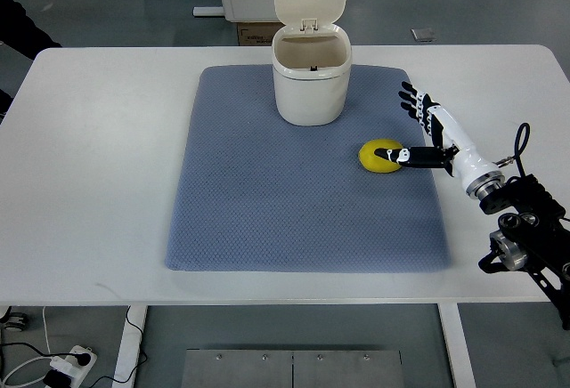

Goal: Put lemon in trash with right hand
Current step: 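Move the right hand toward the yellow lemon on the mat, then position the right hand's fingers around the lemon and close them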

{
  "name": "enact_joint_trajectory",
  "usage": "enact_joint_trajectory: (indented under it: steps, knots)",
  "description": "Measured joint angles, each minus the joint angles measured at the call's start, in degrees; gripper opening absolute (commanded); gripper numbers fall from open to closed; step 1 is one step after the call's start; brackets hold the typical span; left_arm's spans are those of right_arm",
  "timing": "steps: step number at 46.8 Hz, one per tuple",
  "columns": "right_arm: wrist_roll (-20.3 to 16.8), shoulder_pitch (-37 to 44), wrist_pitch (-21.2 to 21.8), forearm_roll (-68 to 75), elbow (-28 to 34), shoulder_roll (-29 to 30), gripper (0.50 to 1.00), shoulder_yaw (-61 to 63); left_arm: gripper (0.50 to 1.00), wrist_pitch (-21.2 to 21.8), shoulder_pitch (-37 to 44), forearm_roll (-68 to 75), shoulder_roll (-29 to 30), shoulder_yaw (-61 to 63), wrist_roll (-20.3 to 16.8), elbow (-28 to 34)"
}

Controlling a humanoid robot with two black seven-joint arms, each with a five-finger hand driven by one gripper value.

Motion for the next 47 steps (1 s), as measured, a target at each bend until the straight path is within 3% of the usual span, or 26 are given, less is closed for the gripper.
enact_joint_trajectory:
  steps: [25,47]
  knots:
    - [0.58,0.0,0.0,-3.86,-1.63,1.45,0.977,-1.5,1.0,0.0,0.0,0.0,0.0,0.0,0.0,0.0]
    - [3.6,0.14,-0.04,-7.24,-6.05,4.34,0.972,-1.27,1.0,0.0,0.0,0.0,0.0,-0.01,0.0,0.0]
